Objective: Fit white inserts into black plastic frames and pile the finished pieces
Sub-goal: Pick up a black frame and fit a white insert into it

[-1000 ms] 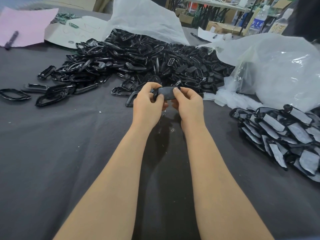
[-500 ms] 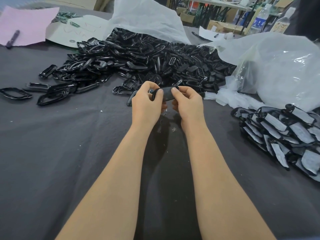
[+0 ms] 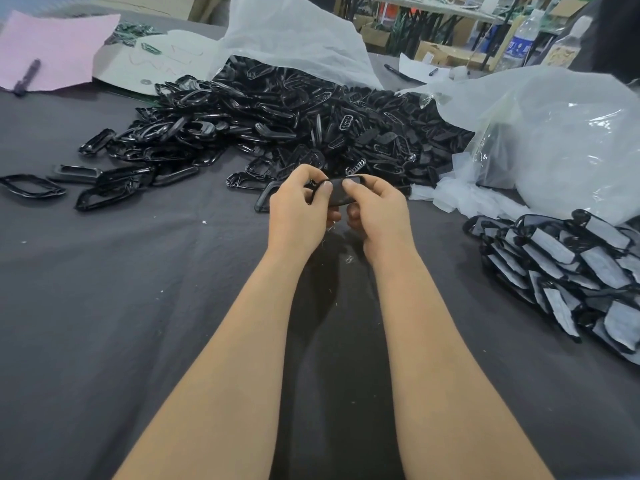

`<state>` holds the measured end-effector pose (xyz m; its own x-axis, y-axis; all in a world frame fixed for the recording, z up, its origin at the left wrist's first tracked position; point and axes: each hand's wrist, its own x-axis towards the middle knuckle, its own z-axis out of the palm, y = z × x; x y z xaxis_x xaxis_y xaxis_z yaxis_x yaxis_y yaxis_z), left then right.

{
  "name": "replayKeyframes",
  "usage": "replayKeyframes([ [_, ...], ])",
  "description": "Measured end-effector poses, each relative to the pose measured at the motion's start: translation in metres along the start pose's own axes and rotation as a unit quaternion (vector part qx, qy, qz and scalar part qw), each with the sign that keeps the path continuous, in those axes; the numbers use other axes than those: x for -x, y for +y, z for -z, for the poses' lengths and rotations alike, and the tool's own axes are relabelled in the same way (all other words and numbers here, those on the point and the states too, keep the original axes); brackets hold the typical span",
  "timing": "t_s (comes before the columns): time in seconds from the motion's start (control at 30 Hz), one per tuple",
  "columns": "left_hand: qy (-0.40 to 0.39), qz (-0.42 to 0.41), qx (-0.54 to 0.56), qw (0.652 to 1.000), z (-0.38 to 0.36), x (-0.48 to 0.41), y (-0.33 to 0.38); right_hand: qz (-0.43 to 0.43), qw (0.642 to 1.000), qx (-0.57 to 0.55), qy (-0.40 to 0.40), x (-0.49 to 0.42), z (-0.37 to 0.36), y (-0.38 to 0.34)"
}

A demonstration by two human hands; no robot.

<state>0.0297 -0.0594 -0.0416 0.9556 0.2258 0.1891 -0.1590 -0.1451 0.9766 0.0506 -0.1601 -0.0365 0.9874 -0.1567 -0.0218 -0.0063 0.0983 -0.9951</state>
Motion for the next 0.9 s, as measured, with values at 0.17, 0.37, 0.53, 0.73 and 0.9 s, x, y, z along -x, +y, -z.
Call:
replayKeyframes([
  [0.17,0.000,0.009,0.013,1.000,0.001,-0.002,-0.001,-0.017,1.000,-0.019,0.006,0.000,0.003,-0.003],
  [0.37,0.021,0.026,0.042,0.999,0.002,-0.003,-0.003,0.054,0.987,0.154,-0.003,-0.003,0.007,0.002],
  [0.53,0.017,0.015,0.030,0.999,0.000,-0.003,-0.005,0.091,0.976,0.197,0.024,-0.004,0.005,0.005],
  [0.73,0.021,0.015,0.047,0.999,0.000,-0.002,-0.002,0.083,0.983,0.167,0.008,-0.002,0.006,0.001],
  [0.9,0.000,0.022,0.076,0.997,-0.003,0.000,0.003,0.113,0.975,0.191,0.012,0.008,0.009,-0.009],
])
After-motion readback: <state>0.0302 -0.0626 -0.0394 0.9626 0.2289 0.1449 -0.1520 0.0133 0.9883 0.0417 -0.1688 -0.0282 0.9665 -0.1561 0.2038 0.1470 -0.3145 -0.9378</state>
